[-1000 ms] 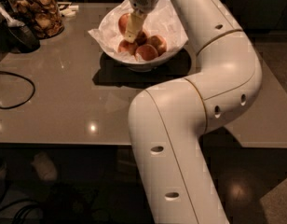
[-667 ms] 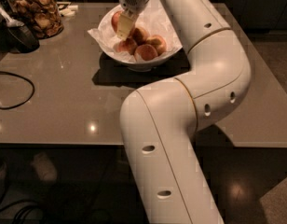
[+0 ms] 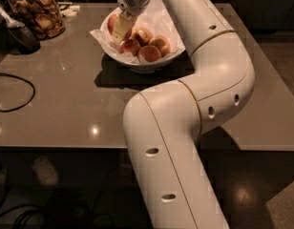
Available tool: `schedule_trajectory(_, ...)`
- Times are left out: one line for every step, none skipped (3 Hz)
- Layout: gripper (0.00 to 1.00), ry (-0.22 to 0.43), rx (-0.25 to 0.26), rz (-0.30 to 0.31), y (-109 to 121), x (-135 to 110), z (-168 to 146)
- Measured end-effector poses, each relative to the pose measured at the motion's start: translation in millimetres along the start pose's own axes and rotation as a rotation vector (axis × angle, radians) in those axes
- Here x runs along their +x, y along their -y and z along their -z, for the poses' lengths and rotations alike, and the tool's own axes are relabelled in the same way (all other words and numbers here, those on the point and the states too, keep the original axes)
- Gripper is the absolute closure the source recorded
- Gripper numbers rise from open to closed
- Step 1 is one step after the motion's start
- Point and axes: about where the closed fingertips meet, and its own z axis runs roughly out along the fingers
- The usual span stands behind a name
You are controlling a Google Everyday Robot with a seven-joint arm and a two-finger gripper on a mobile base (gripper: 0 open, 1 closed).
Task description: Pick apple from white bowl
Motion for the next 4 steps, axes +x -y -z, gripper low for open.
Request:
schedule_trajectory(1.00,0.035,-0.002,-0.028,-4.4,-1.7,21.1)
schedule_trajectory(1.00,0.064,0.020,-0.044,-6.9,-2.4,50.4)
schedule_trajectory(1.00,0.080,0.043,-0.048,-11.4,-3.0,77.2)
schedule_trajectory(1.00,0.092,0.059,-0.046,-16.5,-4.8,97.4)
